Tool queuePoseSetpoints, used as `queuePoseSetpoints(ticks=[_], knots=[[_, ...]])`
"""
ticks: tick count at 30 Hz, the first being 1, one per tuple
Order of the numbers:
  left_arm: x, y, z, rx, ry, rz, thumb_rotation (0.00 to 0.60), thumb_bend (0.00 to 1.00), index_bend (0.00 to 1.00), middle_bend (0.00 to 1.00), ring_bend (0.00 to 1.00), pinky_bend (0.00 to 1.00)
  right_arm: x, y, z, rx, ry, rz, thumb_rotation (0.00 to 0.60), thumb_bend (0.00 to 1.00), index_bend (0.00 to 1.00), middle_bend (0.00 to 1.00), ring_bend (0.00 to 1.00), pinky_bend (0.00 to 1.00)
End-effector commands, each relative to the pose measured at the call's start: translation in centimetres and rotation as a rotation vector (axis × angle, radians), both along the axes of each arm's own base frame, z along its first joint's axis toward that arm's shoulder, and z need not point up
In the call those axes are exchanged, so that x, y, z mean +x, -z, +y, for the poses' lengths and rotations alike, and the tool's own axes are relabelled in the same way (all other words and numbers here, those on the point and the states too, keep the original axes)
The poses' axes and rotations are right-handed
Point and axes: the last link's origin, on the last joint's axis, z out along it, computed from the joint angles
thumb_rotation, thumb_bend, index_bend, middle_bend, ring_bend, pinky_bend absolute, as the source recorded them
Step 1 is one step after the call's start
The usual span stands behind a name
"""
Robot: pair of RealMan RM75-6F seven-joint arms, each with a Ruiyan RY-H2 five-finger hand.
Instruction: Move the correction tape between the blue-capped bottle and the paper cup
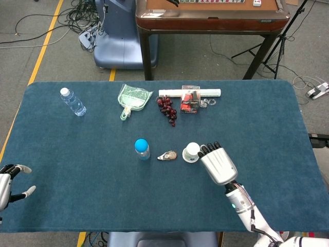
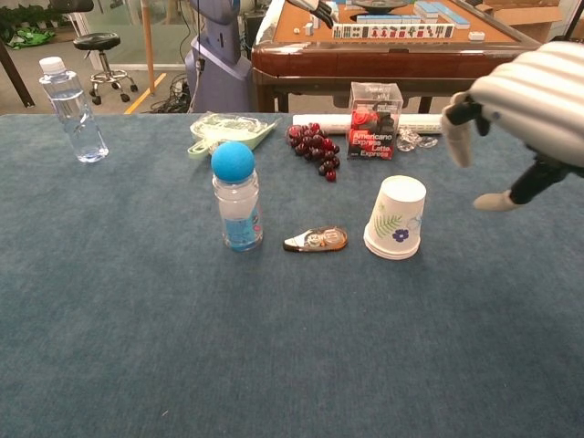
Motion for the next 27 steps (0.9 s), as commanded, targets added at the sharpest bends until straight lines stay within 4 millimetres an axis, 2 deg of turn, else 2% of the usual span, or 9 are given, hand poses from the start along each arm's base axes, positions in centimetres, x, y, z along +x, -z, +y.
queuePoseSetpoints(ticks=[1,8,13,16,21,27], knots=[[0.2,0.0,-0.1,0.009,0.020,-0.007,0.600,0.09,0.44,0.45,0.34,0.52,-2.6,-2.6,1.9,-0.062,0.053,0.015,0.600,0.00,0.56,0.44,0.40,0.44],[0.6,0.1,-0.4,-0.002,0.031,-0.026,0.600,0.09,0.44,0.45,0.34,0.52,-7.6,-6.0,4.5,-0.161,0.149,-0.027,0.600,0.00,0.56,0.44,0.40,0.44],[1.0,0.1,-0.5,-0.011,0.039,-0.040,0.600,0.09,0.44,0.45,0.34,0.52,-10.3,-7.1,6.2,-0.185,0.229,-0.099,0.600,0.00,0.47,0.39,0.36,0.44],[1.2,0.1,-0.7,-0.019,0.044,-0.033,0.600,0.09,0.43,0.45,0.34,0.52,-11.1,-7.6,7.0,-0.202,0.251,-0.137,0.600,0.00,0.42,0.36,0.34,0.44],[1.6,0.1,-0.9,-0.030,0.041,-0.039,0.600,0.09,0.44,0.45,0.33,0.52,-12.9,-8.3,7.8,-0.232,0.301,-0.176,0.600,0.00,0.41,0.36,0.34,0.44],[1.5,0.2,-0.8,-0.034,0.030,-0.021,0.600,0.09,0.45,0.45,0.33,0.52,-13.2,-9.5,7.5,-0.238,0.306,-0.191,0.600,0.00,0.40,0.34,0.32,0.44]])
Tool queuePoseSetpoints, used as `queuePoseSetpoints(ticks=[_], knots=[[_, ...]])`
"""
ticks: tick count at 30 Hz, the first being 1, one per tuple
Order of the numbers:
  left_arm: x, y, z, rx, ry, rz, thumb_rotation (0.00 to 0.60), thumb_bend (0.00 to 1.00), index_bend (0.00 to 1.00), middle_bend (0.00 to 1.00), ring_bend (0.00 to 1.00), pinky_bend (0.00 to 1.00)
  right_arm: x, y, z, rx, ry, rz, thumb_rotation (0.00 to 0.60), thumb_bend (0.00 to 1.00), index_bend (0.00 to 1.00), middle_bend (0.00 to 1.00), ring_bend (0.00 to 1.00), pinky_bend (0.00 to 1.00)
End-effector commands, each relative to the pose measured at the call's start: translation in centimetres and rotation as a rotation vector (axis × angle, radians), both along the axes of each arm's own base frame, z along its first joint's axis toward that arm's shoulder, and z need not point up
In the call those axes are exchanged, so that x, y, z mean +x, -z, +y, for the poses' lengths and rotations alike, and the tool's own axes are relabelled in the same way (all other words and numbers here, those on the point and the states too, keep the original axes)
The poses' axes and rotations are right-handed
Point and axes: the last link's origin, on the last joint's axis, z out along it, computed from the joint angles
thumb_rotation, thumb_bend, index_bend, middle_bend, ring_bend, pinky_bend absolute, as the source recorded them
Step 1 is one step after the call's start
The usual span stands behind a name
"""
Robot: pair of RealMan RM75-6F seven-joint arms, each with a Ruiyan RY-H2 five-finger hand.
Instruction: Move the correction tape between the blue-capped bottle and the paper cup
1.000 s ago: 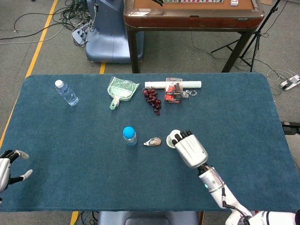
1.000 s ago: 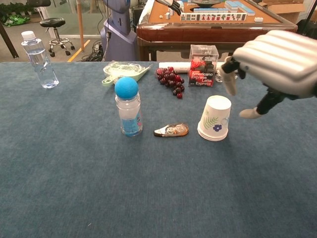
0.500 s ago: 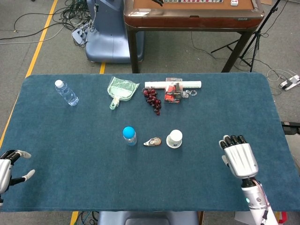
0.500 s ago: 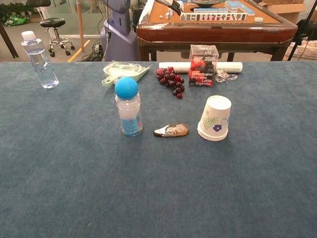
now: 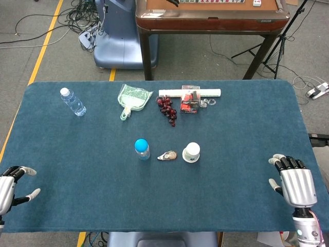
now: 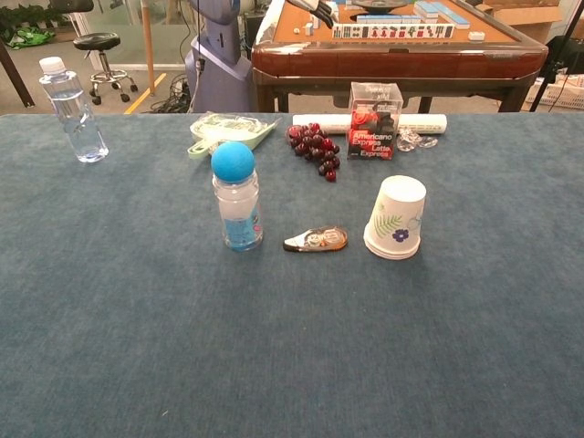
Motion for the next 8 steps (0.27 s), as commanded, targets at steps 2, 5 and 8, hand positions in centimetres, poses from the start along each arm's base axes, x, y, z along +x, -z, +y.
queuePoseSetpoints(ticks=[2,5,8], knots=[[-0.01,0.29,0.21,-0.008,-0.005,0.008,0.600,0.09,0.45,0.45,0.33,0.52,-0.17,-0.81,-0.22,-0.003,0.002,-0.008,0.600,0.00,0.40,0.34,0.32,0.44],[0.03,0.70,0.34,-0.020,-0.007,0.010,0.600,0.09,0.45,0.45,0.33,0.52,-0.30,-0.96,-0.29,-0.003,0.010,-0.028,0.600,0.00,0.40,0.34,0.32,0.44],[0.15,1.10,0.40,-0.032,-0.003,0.010,0.600,0.09,0.45,0.45,0.33,0.52,-0.46,-0.85,-0.14,0.010,0.016,-0.028,0.600,0.00,0.40,0.34,0.32,0.44]])
